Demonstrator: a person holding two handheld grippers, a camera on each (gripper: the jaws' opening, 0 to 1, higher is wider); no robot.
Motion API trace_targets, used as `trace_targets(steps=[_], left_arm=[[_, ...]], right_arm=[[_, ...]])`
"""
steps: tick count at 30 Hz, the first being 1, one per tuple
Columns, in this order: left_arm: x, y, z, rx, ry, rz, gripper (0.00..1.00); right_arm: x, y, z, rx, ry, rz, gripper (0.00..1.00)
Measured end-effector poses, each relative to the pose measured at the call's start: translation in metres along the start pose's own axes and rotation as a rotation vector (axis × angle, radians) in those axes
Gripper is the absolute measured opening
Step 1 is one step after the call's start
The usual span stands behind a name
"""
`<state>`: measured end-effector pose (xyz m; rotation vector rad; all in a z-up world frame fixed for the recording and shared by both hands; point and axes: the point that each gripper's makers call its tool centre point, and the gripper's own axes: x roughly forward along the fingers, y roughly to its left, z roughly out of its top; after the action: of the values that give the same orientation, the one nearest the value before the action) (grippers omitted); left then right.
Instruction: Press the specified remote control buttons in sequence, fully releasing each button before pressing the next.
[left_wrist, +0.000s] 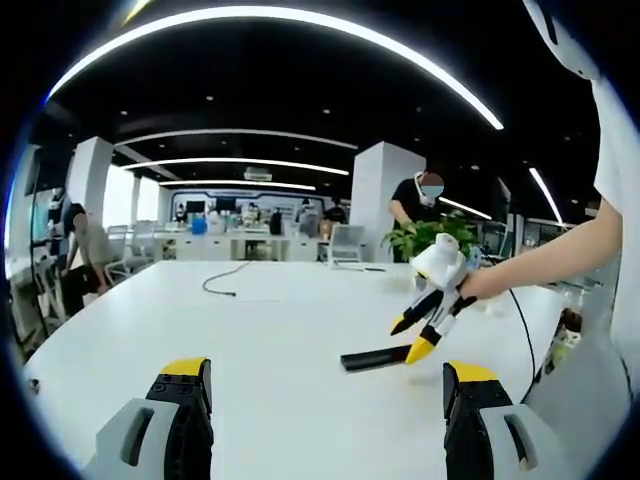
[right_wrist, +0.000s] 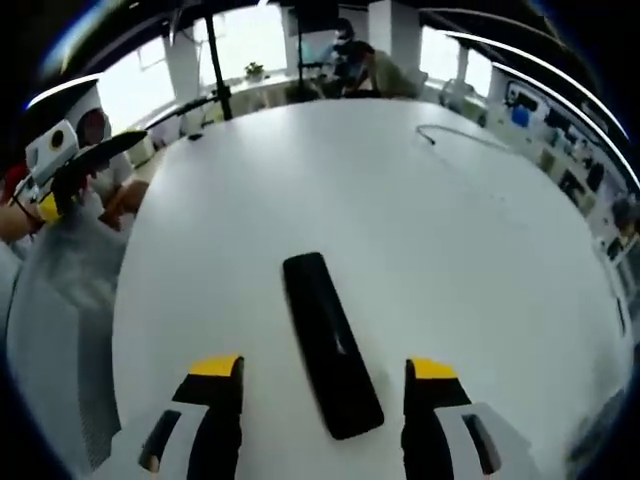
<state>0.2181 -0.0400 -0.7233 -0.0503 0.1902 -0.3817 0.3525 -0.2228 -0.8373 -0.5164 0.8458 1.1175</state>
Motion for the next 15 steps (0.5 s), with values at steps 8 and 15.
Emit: trace_targets(steps=[8,15], left_arm=[[0.0,-0.001,0.002,-0.004,-0.012,-0.007,1.0],[-0.001,-0.003,0.004,-0.002,-0.024,-0.015,1.0]], right_arm=[[-0.014,0.002,0.008,0.032,-0.059,-0.07,0.87],[-0.028,0.01,0.019,0.074,-0.142,-0.096,0.99]])
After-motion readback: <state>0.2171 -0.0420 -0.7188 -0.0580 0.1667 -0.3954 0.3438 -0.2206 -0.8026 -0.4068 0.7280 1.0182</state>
